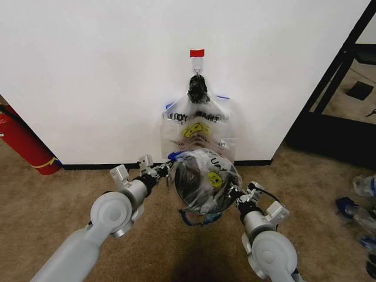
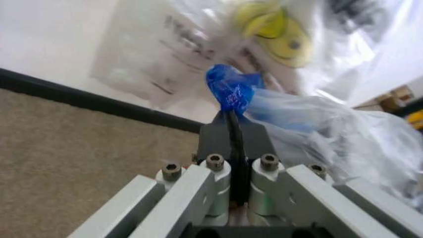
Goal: Pick up the garbage bag from the wall and place it over the trash bin.
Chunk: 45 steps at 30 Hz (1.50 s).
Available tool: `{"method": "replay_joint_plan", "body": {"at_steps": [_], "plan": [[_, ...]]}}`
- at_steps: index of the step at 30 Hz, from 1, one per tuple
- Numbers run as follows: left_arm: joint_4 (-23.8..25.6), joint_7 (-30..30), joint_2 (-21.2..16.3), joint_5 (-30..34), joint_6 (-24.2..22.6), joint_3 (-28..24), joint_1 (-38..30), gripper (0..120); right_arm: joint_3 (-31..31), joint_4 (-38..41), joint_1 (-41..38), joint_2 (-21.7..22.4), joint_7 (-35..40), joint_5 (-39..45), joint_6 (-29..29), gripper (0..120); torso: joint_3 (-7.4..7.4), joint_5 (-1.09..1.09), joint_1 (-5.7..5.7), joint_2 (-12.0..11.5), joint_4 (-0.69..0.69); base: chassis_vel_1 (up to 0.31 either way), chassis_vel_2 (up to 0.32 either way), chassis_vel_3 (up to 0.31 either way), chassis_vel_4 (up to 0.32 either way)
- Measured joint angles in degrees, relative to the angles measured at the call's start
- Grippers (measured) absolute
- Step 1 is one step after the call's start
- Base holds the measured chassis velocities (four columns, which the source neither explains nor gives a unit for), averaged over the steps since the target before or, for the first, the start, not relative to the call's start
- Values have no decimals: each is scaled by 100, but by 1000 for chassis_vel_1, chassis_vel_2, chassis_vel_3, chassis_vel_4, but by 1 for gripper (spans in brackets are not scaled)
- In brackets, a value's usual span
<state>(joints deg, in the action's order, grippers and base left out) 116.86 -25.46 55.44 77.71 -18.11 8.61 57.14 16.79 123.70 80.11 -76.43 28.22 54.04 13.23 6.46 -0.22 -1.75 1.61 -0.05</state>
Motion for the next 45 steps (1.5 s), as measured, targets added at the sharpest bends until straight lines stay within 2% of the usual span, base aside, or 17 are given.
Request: {"method": "replay_joint_plan", "body": {"at_steps": [7,17,25,30,32,33,39,40,44,45], "plan": [[-350,3,5,-369,-33,-91,166,0,1,68,12,18,7,10,0,0,0,-1,0,0,1,0,0,0,0],[-345,66,-97,-657,-125,-305,367,0,-9,80,0,36,16,34,2,0,0,0,0,0,1,0,0,0,0],[-271,32,-277,-336,-108,178,-46,1,-4,80,57,33,-5,9,-3,0,0,0,0,0,0,0,0,0,0],[-375,41,-364,9,-107,204,-310,22,-9,80,67,25,-11,-17,-4,0,0,0,0,0,1,0,0,0,0],[-391,44,-345,57,-112,170,-361,24,-9,79,69,24,-12,-23,-4,0,0,0,0,0,1,0,0,0,0],[-415,48,-307,114,-126,121,-426,30,-10,78,73,24,-12,-28,-4,0,1,0,0,0,1,0,0,0,0],[-590,55,-140,462,-532,-79,-703,54,25,78,79,56,-5,-37,-3,0,0,0,0,0,0,0,0,0,0],[-590,55,-140,462,-532,-79,-703,54,25,78,79,56,-5,-37,-3,0,0,0,0,0,0,0,0,0,0],[-627,157,-140,482,-623,-134,-690,71,50,70,70,76,5,-37,-1,0,1,0,0,0,1,0,0,0,0],[-633,173,-140,482,-623,-148,-685,71,50,62,66,75,6,-37,-1,0,0,0,0,0,1,0,0,0,0]]}}
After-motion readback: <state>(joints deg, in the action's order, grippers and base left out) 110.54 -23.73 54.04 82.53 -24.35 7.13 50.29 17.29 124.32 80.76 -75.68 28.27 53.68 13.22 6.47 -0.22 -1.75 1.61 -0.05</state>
